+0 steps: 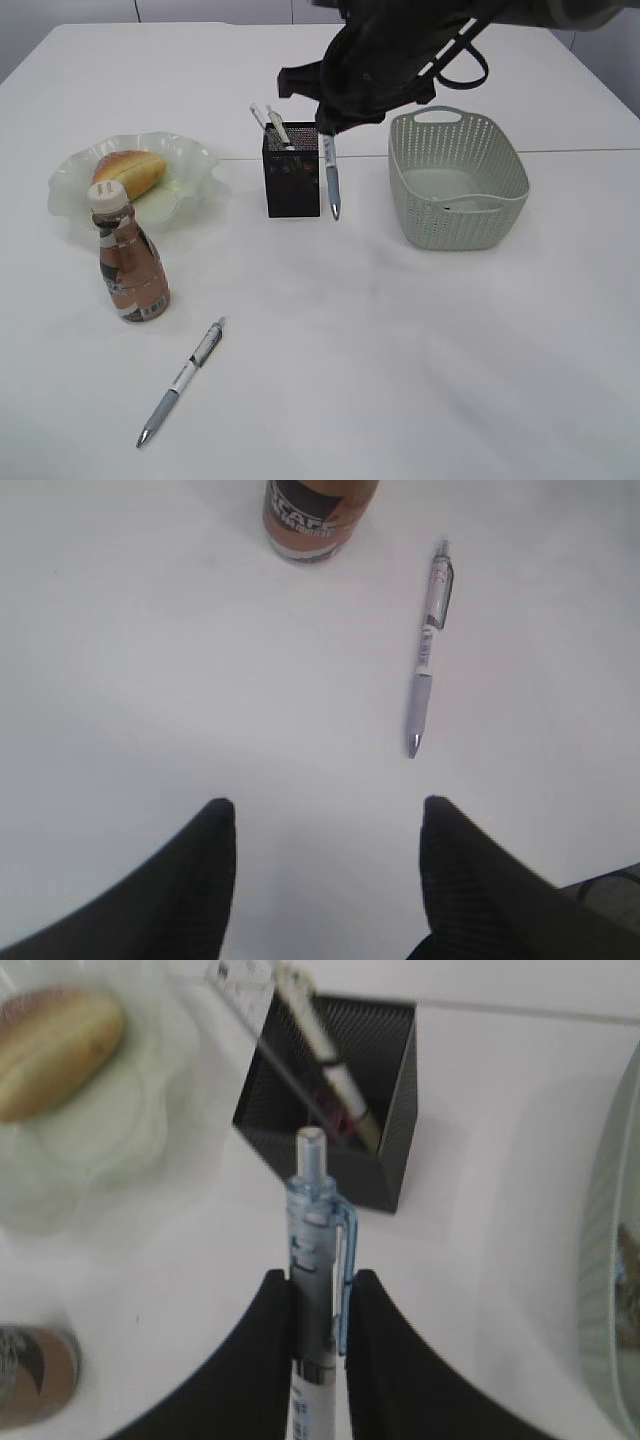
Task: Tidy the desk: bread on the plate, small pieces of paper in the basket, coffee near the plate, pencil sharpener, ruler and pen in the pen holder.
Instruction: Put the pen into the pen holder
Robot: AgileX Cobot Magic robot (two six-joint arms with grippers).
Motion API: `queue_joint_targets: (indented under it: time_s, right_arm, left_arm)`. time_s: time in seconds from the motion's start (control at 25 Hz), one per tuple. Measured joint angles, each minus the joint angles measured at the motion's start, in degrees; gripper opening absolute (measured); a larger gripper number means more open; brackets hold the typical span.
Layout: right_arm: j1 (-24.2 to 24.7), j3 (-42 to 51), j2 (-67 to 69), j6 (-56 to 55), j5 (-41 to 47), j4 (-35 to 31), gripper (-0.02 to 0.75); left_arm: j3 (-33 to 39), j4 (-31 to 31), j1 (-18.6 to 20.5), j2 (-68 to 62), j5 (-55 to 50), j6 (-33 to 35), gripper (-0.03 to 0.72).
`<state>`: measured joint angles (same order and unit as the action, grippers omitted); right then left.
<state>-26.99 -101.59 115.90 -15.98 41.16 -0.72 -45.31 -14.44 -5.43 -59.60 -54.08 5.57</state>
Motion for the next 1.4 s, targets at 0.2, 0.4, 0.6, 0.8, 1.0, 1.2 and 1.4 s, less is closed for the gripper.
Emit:
queue_joint_targets:
  time_s: [0.2,0.4,0.6,0.8,1.0,1.2,1.4]
  right_arm:
    - [2.6,0.0,-0.2,0.0,-12.3,0.7,0.088]
    - [2.8,0.0,0.3,0.0,-26.4,4.9,0.088]
    - [2.8,0.0,3.1,0.0,-36.3,6.9,0.088]
    - [3.3,0.0,6.4,0.0,-41.8,7.1,0.088]
    - [4.0,0.0,8.0,0.0,-45.6,7.3,0.088]
    - [4.4,0.0,10.7,0.0,-48.4,7.3,0.088]
    - [4.7,0.0,13.2,0.0,-51.9,7.4,0.088]
  left_arm:
    - [0.0,0.0,0.0,0.0,-0.1,0.0,0.432]
    - [0.0,0.0,0.0,0.0,-0.1,0.0,0.432]
    - [0.0,0.0,0.0,0.0,-0.1,0.0,0.432]
    - [0.0,0.0,0.0,0.0,-0.1,0.0,0.432]
    - [0.0,0.0,0.0,0.0,-0.1,0.0,0.432]
    - [0.0,0.0,0.0,0.0,-0.1,0.0,0.432]
    - [0.0,0.0,0.0,0.0,-0.1,0.0,0.432]
